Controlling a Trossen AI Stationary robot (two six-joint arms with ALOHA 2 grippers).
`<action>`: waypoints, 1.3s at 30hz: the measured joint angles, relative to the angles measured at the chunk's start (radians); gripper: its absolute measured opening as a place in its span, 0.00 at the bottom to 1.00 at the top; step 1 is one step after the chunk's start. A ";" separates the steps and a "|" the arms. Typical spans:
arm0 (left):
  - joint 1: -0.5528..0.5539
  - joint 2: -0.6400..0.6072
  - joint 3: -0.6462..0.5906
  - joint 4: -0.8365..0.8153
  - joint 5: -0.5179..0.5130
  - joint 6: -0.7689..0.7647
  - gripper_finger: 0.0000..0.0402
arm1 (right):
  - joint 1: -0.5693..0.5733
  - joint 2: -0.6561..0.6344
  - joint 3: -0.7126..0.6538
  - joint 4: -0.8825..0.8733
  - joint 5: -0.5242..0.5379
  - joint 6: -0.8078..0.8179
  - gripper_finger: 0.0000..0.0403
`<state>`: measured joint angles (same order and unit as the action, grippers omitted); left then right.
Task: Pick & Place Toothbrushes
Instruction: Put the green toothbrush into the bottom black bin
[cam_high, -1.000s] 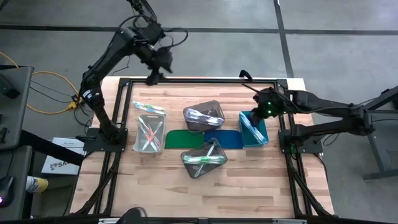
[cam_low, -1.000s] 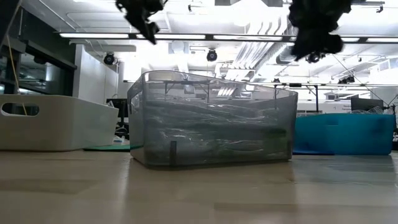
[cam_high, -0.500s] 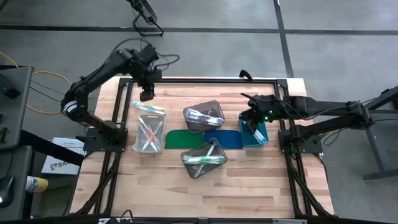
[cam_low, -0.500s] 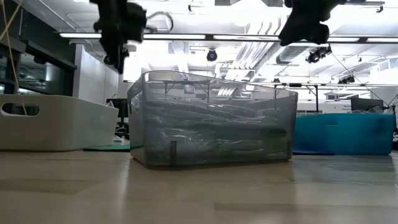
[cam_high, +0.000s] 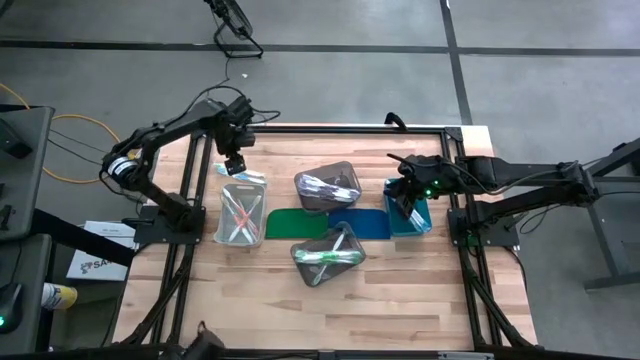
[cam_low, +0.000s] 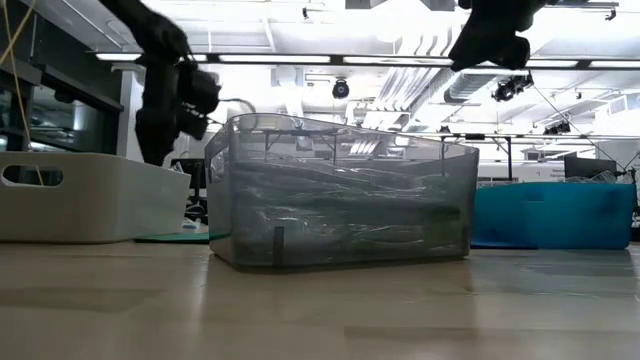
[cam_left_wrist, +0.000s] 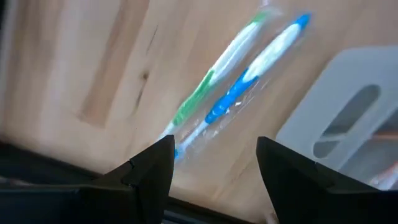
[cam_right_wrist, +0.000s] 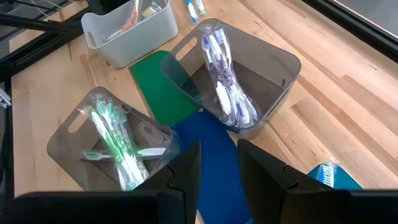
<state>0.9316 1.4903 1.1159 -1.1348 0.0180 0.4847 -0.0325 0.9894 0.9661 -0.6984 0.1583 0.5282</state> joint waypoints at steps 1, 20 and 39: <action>0.027 0.005 -0.007 0.001 0.009 -0.019 0.55 | -0.002 0.000 0.000 0.001 0.000 0.002 0.24; 0.135 0.033 -0.065 0.104 0.019 -0.042 0.55 | -0.003 0.000 0.000 0.045 0.034 0.002 0.24; -0.093 0.033 -0.065 0.244 -0.004 0.379 0.55 | -0.003 0.000 0.000 0.046 0.051 0.025 0.24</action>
<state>0.8387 1.5238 1.0508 -0.8911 0.0143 0.8638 -0.0353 0.9894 0.9657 -0.6529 0.2098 0.5529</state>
